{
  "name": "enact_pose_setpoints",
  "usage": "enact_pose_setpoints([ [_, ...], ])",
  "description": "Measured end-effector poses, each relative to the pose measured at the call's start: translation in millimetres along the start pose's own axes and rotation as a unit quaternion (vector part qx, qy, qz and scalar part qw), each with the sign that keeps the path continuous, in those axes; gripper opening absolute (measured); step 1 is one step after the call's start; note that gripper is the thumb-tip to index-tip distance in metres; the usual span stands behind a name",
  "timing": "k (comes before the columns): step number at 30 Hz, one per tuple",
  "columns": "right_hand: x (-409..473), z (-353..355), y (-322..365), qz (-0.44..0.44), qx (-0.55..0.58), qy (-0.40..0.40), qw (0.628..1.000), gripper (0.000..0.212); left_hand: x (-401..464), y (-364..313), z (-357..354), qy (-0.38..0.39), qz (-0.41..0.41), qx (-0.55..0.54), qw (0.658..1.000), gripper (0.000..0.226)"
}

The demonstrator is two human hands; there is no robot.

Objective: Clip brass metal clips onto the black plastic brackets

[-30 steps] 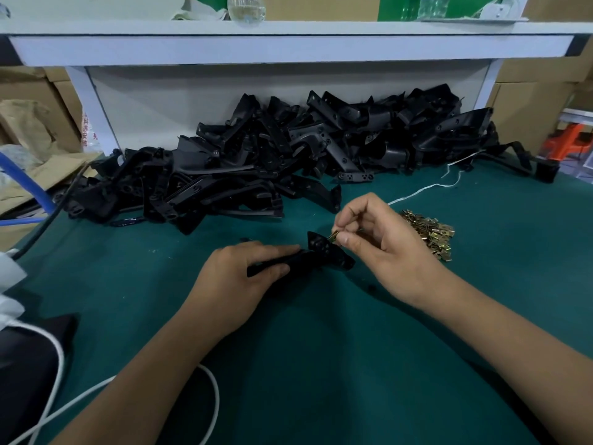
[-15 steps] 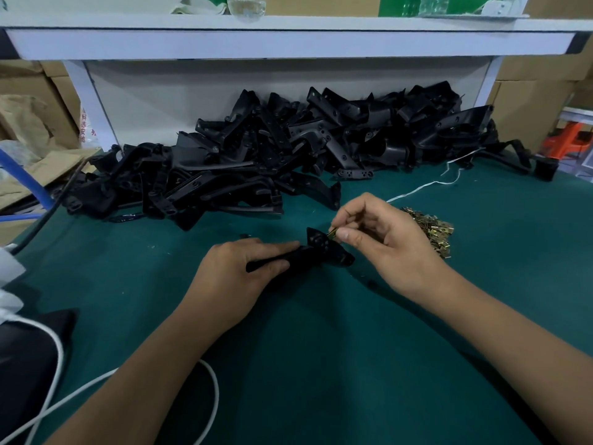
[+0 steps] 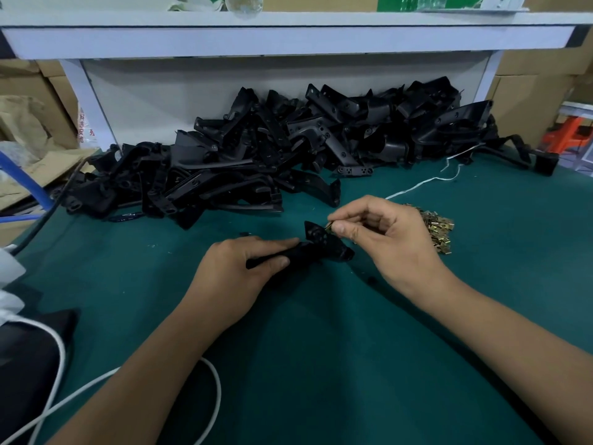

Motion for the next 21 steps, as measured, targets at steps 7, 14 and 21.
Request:
enact_pose_setpoints([
  [7,3.1,3.9,-3.2,-0.008,-0.006,0.006,1.0,0.017,0.8,1.8,0.2,0.0,0.009,0.003,1.0,0.032],
  [14,2.1,1.8,-5.9,-0.027,-0.011,0.005,1.0,0.015,-0.6,-0.8,-0.5,-0.006,0.009,0.015,1.0,0.033],
  [21,-3.6,-5.8,-6.3,-0.03,-0.008,-0.032,0.999,0.016,-0.9,-3.5,-0.6,-0.026,0.022,0.017,0.999,0.031],
])
Point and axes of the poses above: each hand's wrist, its own x-axis towards the middle knuckle, its own z-axis out of the back of the hand, y = z × x, the point moved 2 cm from there along x, towards the middle knuckle, and after that the axes turned 1 degree about x, right-handed, at the moved point
